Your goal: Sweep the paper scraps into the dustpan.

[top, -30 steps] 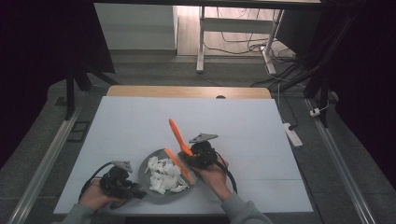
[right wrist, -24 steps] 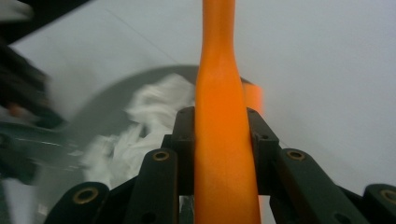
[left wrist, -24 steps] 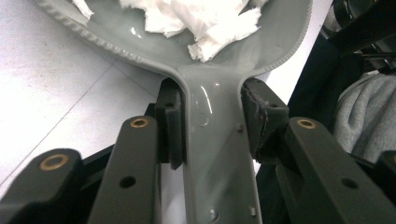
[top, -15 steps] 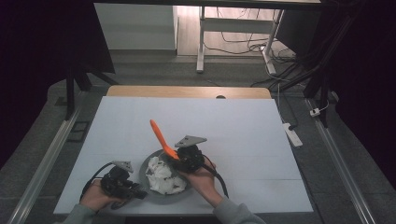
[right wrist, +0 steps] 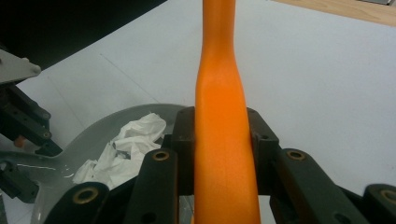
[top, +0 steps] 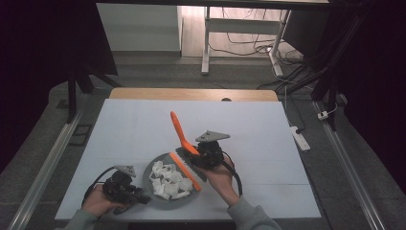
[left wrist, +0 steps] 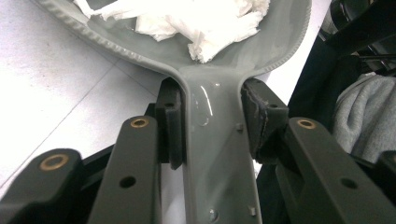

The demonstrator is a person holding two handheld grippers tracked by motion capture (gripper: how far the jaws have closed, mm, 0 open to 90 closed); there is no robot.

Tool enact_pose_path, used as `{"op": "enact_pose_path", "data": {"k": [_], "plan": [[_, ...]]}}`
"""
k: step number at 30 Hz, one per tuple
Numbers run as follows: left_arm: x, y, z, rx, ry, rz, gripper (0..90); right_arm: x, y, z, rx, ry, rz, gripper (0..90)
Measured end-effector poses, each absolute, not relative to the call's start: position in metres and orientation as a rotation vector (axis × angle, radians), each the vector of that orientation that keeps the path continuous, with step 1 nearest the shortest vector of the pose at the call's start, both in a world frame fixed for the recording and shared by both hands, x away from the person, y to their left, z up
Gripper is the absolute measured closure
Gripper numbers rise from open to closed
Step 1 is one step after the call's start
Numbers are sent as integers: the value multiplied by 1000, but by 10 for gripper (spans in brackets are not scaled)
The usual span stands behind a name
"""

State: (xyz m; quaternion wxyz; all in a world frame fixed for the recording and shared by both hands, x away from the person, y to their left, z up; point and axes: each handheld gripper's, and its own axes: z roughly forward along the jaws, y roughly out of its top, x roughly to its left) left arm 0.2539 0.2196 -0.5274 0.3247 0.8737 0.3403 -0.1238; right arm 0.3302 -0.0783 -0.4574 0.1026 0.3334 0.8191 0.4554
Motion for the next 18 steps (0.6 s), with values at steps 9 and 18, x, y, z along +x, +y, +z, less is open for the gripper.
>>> {"op": "enact_pose_path", "data": {"k": [9,18], "plan": [[254,220,-527,2289,891,-317,622,336,-88,-459,1010,2412,1347,704],[254,221,-525,2278,901,-287,621,340,-100,-458,1005,2395,1389,704]]}}
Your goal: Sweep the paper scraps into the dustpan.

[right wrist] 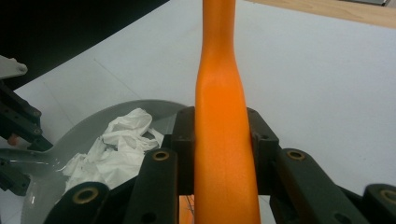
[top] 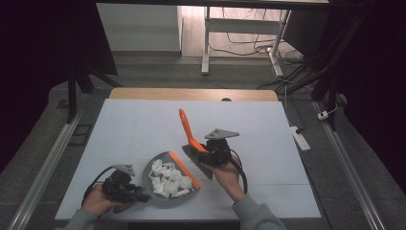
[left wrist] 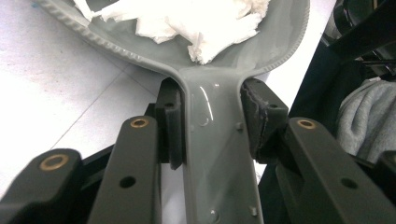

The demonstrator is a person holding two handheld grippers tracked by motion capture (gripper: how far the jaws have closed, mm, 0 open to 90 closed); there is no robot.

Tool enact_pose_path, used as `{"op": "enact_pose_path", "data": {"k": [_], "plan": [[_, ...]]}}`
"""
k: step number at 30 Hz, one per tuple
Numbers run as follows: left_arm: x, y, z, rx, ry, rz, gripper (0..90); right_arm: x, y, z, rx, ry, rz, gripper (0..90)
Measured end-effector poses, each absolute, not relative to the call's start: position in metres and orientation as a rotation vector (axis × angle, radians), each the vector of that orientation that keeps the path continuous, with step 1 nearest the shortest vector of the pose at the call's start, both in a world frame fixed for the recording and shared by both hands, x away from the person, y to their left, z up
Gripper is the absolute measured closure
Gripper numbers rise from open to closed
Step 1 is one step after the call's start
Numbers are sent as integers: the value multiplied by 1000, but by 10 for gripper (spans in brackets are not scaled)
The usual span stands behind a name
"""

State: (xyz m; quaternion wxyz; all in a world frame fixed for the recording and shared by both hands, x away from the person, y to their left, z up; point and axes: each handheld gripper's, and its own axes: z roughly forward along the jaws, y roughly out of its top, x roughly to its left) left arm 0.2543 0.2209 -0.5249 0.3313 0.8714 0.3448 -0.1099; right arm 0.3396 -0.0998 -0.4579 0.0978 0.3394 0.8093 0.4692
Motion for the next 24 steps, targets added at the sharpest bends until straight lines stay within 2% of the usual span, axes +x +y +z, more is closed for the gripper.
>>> {"op": "enact_pose_path", "data": {"k": [24], "plan": [[250,226,-516,2077,1036,-124,620,344,-168,-444,940,2324,1444,704]]}}
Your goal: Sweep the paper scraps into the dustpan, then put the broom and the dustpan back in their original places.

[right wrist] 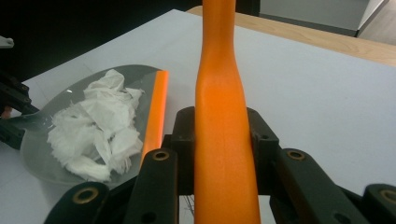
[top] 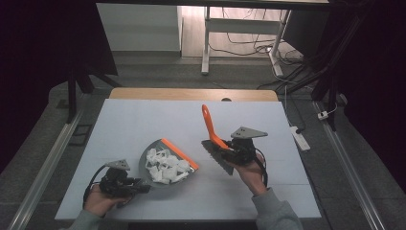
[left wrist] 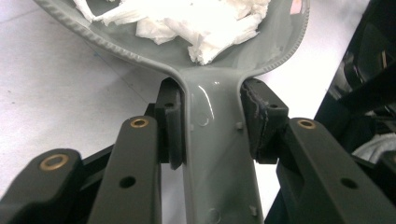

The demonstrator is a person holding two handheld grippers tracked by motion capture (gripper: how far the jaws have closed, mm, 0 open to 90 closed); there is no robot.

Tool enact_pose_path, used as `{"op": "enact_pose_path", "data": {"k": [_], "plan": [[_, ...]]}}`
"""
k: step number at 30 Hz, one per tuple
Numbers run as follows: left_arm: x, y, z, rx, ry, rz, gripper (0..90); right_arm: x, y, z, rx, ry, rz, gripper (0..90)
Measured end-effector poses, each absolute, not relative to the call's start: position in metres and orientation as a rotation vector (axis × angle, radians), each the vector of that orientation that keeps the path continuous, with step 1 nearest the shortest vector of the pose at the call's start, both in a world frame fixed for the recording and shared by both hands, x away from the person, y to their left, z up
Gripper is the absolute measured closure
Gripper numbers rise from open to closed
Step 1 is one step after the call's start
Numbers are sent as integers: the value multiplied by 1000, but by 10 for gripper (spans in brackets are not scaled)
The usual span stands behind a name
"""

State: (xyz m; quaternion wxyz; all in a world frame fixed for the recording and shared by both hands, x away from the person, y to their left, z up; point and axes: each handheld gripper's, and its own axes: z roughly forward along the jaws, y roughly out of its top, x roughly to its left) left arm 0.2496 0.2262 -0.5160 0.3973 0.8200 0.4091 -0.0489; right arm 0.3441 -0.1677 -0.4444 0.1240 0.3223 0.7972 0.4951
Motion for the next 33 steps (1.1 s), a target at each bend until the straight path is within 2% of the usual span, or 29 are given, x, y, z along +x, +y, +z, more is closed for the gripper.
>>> {"op": "enact_pose_path", "data": {"k": [14,33], "plan": [[246,234,-513,1988,1117,-82,620,338,-199,-452,973,2318,1459,704],[246,249,-515,1882,1260,5,619,336,-213,-459,1013,2344,1495,704]]}}
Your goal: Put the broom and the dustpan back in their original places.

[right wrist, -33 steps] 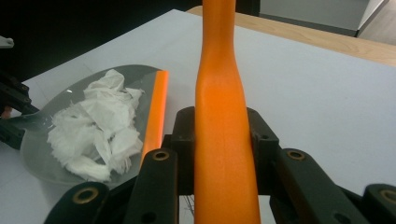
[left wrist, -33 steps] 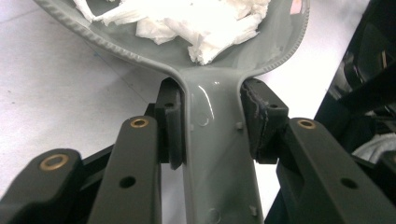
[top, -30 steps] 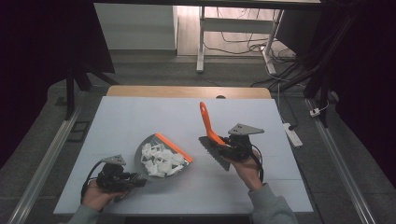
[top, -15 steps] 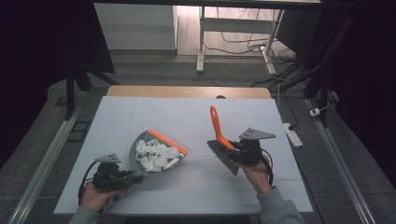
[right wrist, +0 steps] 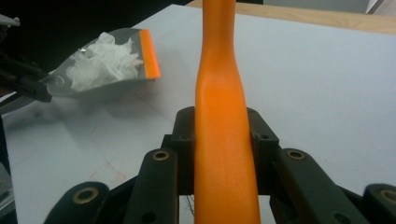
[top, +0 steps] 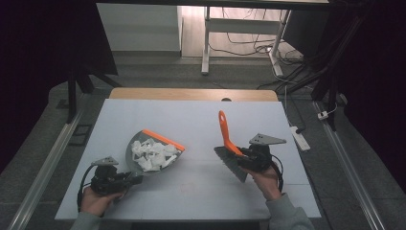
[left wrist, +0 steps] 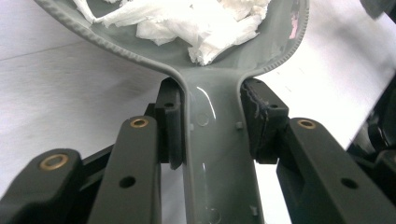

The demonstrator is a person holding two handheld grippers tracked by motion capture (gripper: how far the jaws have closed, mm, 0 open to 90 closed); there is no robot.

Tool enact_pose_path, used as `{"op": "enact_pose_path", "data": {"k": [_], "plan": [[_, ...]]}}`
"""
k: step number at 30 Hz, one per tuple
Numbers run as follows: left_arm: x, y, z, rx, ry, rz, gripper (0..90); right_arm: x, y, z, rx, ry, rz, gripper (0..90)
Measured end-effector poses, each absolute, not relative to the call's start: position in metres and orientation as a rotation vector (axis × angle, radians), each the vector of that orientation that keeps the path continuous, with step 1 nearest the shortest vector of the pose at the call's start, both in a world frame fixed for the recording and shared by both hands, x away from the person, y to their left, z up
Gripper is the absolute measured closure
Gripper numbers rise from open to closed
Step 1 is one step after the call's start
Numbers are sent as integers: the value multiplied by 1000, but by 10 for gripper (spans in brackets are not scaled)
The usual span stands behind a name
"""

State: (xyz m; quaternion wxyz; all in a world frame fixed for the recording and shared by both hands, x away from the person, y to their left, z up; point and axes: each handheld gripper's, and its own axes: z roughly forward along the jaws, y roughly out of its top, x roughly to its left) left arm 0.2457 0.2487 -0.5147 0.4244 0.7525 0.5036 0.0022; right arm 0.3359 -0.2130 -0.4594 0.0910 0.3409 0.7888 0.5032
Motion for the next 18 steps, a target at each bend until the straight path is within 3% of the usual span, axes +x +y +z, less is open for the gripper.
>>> {"op": "enact_pose_path", "data": {"k": [18], "plan": [[247,251,-518,1784,1385,76,619,326,-222,-468,1070,2388,1454,704]]}}
